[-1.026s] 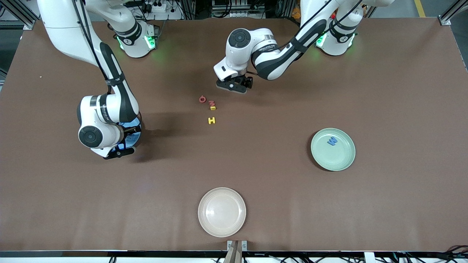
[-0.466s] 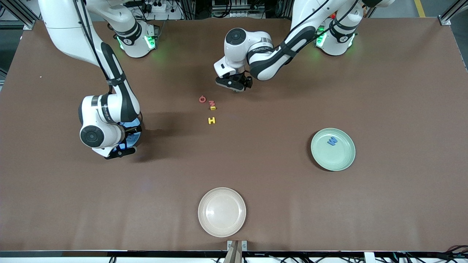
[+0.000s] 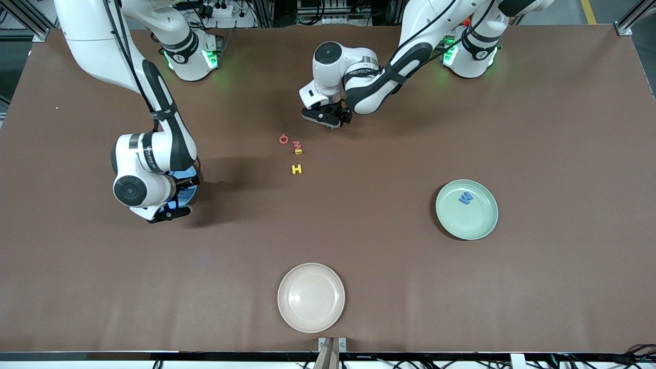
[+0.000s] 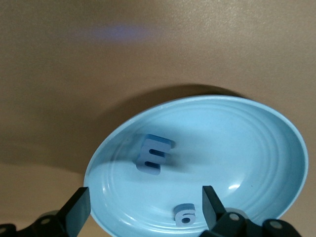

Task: Sort upper and lower case letters into plates
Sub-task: 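Lower the left gripper onto the teal R and grasp it, then carry the teal R to the green plate while the right gripper rises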

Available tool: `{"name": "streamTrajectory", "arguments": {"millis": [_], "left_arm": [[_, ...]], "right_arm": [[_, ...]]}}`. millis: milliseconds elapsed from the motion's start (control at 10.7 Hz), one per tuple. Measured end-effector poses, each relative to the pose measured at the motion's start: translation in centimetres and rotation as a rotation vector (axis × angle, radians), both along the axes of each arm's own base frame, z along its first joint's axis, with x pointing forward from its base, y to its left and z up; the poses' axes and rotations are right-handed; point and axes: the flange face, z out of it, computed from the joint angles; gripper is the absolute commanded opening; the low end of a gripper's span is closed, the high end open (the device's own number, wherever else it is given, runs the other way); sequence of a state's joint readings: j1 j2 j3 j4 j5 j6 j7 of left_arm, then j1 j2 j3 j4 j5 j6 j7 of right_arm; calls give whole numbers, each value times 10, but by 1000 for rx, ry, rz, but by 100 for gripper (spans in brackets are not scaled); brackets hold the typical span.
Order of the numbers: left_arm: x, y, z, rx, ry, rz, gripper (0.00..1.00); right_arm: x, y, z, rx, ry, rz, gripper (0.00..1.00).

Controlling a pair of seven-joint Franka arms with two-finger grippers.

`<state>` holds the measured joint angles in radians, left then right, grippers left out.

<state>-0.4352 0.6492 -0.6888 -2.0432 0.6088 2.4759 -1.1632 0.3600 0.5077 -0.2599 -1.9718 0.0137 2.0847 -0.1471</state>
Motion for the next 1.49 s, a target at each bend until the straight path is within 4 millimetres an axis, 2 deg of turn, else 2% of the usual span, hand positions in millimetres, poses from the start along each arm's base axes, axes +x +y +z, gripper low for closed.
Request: {"name": "streamTrajectory", "arguments": {"millis": [746,1026,1212,1492], "left_arm": [[0,3,-13,13,-7,-4,86],[-1,3,-17,7,-1,-4,78],[1,4,-18,5,-3,-1,66],[3,2,-13,-3,-10,1,29]], "right_arm": [[-1,1,-1,0,-2,1,100],[0,1,-1,0,-2,1,100],[0,1,-1,0,-3,1,100],[0,1,-1,0,-3,2,100]]}}
